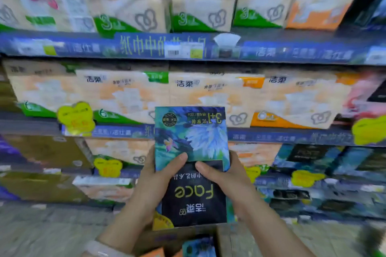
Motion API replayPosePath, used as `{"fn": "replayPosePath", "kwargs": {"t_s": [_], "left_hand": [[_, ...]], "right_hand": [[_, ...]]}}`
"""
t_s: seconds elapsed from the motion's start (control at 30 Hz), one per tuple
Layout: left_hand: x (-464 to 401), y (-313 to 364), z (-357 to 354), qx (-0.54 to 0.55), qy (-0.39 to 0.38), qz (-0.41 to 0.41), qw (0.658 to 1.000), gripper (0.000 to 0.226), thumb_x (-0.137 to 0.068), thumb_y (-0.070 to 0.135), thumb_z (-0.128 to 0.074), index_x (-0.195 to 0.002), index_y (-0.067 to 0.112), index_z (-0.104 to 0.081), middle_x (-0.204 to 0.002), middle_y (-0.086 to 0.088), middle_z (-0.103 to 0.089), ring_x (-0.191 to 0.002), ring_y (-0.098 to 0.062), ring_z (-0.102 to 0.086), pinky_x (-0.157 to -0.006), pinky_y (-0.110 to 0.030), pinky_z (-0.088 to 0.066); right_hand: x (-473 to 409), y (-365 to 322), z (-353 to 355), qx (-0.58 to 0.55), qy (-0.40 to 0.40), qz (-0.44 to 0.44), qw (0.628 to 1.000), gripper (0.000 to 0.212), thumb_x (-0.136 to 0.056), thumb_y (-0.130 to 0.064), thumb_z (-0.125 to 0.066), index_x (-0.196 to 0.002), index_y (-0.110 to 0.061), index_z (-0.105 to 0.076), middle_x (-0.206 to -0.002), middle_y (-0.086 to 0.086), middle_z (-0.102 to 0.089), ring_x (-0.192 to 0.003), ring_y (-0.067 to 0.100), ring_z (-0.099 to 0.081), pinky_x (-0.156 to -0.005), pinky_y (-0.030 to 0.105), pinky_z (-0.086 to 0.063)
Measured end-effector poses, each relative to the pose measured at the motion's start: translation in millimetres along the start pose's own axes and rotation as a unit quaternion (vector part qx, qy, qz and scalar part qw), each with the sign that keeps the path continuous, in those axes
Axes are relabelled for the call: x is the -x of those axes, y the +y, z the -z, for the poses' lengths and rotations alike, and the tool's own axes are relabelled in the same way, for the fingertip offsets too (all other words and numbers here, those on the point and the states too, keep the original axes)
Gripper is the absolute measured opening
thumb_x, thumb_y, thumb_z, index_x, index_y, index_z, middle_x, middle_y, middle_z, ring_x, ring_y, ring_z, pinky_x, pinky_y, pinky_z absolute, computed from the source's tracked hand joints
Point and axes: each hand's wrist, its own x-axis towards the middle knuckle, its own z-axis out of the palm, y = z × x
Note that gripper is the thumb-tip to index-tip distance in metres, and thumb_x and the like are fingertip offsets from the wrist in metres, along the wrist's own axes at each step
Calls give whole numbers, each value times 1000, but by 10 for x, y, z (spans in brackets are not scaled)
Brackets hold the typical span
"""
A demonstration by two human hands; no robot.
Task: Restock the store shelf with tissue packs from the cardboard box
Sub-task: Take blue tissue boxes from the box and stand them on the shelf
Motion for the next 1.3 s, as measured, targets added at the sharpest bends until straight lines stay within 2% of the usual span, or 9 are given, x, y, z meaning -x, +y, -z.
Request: {"fn": "replayPosePath", "kwargs": {"t_s": [0.17,0.33,0.5,0.6,0.8,0.97,1.13,1.23,1.3], "left_hand": [[380,734,-934,-32,-35,-96,994,38,-73,26,-78,-105,33,-59,-97,0,-74,-89,-23,-71,-85,-44,-56],[690,1169,-1860,-26,-57,-168,984,37,-75,27,-74,-108,28,-58,-106,-3,-72,-90,-21,-71,-82,-40,-56],[862,1368,-2574,-24,-78,-199,977,44,-64,36,-78,-103,35,-57,-98,4,-74,-88,-17,-72,-83,-40,-56],[866,1440,-2890,-24,-95,-212,972,44,-71,30,-76,-111,34,-56,-101,5,-74,-93,-17,-71,-89,-43,-54],[536,1565,-3437,-40,-108,-249,962,76,-55,44,-79,-125,36,-51,-104,14,-72,-101,-10,-67,-97,-40,-49],[70,1788,-4008,-38,-150,-292,944,78,-52,45,-81,-123,32,-52,-110,4,-71,-98,-16,-69,-91,-40,-54],[-547,2086,-4668,-22,-186,-319,929,65,-59,42,-79,-117,35,-52,-108,6,-70,-100,-17,-68,-88,-39,-54],[-945,2149,-5050,-48,-187,-337,921,63,-55,56,-80,-109,47,-49,-108,12,-67,-102,-11,-65,-95,-41,-51],[-1186,2131,-5314,-52,-187,-352,916,72,-61,49,-79,-124,38,-45,-109,14,-65,-105,-9,-63,-97,-38,-49]], "right_hand": [[314,-880,728,-15,7,98,995,54,-66,-14,-84,-109,-20,-52,-102,3,-71,-81,12,-72,-65,26,-59],[551,-1554,1497,-11,32,164,986,61,-61,-18,-87,-111,-15,-52,-104,8,-70,-83,19,-71,-63,28,-57],[681,-1961,2187,-2,34,198,980,61,-62,-22,-87,-112,-22,-52,-101,4,-71,-83,20,-72,-66,35,-59],[649,-2091,2463,-10,32,211,977,49,-64,-21,-85,-98,-24,-50,-98,1,-69,-85,20,-71,-70,36,-59],[334,-2293,2906,13,65,271,960,79,-45,-42,-84,-115,-27,-50,-116,0,-63,-101,12,-65,-79,27,-54],[-119,-2655,3327,48,108,310,943,92,-33,-61,-84,-115,-34,-50,-121,-4,-60,-107,12,-62,-94,41,-52],[-689,-3147,3805,59,132,334,932,80,-64,-40,-82,-126,-39,-30,-113,-30,-41,-106,-1,-45,-93,24,-41],[-1022,-3333,4102,98,149,321,930,112,-59,-50,-82,-148,-33,-16,-150,-13,-29,-139,14,-30,-113,41,-32],[-1159,-3413,4281,111,163,328,924,112,-62,-47,-79,-150,-28,-12,-155,-10,-22,-142,14,-24,-114,37,-27]]}}
